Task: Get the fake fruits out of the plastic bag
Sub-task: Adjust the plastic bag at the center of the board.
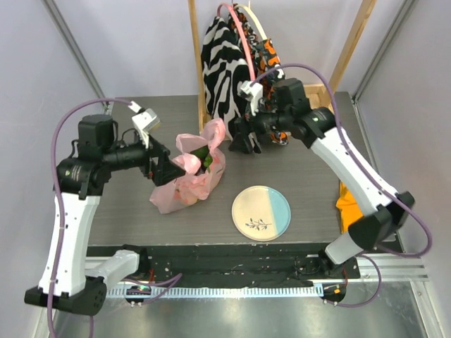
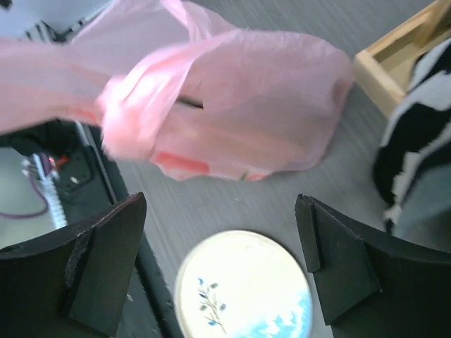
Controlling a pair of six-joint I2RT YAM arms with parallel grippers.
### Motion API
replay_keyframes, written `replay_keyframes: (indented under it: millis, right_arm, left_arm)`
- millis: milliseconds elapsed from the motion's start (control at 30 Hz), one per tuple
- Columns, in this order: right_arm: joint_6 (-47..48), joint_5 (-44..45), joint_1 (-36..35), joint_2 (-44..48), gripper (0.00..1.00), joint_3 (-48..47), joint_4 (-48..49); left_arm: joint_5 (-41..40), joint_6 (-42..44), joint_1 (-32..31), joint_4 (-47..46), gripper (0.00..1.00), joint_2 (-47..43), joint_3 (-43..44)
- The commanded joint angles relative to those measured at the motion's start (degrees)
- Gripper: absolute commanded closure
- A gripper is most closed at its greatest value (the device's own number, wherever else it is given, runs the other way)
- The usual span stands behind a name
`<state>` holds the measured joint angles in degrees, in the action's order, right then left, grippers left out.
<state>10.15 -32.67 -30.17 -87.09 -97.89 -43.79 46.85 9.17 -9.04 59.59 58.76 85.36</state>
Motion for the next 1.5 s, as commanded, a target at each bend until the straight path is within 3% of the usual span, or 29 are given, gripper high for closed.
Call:
replay_keyframes:
  millis: [0,133,367,467,500,600,633,733,1033,1133,1167,1267,1300,1333,1367,1467]
  right_arm:
    - [-14.53,-2.15,-1.38,-4.22,0.04,-6.7,6.95]
    - [-19.73,-2.75,-2.43,-8.43,0.04,-8.89,11.0]
    - [-19.66,-10.13,-3.22,-8.54,0.04,-12.67,10.57]
    - [-16.75,-12.42,-3.31,-8.1,0.04,-15.04,4.87]
    - [-15.35,-12.68,-3.23,-7.57,0.04,-15.23,3.64]
    - [-14.2,-13.21,-3.23,-5.73,0.04,-14.0,1.95]
    - [-14.02,-13.21,-3.22,-5.55,0.04,-13.82,1.95]
    - [-13.93,-11.02,-3.31,-5.9,0.04,-14.08,1.26]
    - [-15.51,9.79,-8.93,-10.28,0.09,-15.92,0.29]
    - [-16.48,16.83,-11.21,-11.96,0.36,-19.25,0.63]
    - [-15.52,17.71,-11.83,-12.75,0.57,-20.4,0.81]
    - [-11.75,18.6,-15.17,-14.68,0.92,-26.03,1.07]
    - [-8.95,18.95,-15.79,-15.38,0.98,-27.52,1.6]
    - [-7.97,20.69,-16.66,-16.0,0.99,-29.88,2.3]
    - [-7.0,21.49,-16.76,-16.53,0.99,-30.78,3.35]
    - [-2.0,26.06,-16.67,-20.04,0.99,-32.28,10.46]
  left_arm:
    - [-0.8,-3.09,-2.3,-6.85,0.04,2.14,3.41]
    - [-1.41,-1.96,-4.06,-7.21,0.09,3.81,3.05]
    - [-0.09,-1.96,-4.85,-4.57,0.32,4.7,4.64]
    - [0.08,-2.05,-4.85,-3.78,0.55,4.17,4.64]
    - [0.17,-1.96,-4.76,-3.17,0.7,4.08,4.64]
    - [-0.18,-2.22,-4.76,-2.82,0.96,3.55,3.5]
    - [-0.62,-2.31,-4.85,-2.99,1.0,2.68,2.54]
    - [-2.2,-3.19,-4.85,-3.96,1.0,0.75,0.86]
    - [-7.3,-3.37,-4.5,-3.87,1.0,-1.63,-1.07]
    - [-10.89,-4.59,-3.45,-4.13,1.0,-2.16,-1.69]
    - [-12.21,-4.86,-2.57,-4.22,1.0,-2.33,-1.6]
    - [-22.12,-7.49,-0.81,-5.36,1.0,-3.47,-1.78]
    - [-26.59,-8.63,0.67,-7.37,1.0,-4.26,-2.04]
    - [-37.69,-11.51,1.73,-8.69,1.0,-4.36,-1.87]
    - [-41.63,-12.67,2.87,-11.31,1.0,-4.18,-1.61]
    - [-44.22,-15.74,8.76,-16.33,1.0,0.98,2.95]
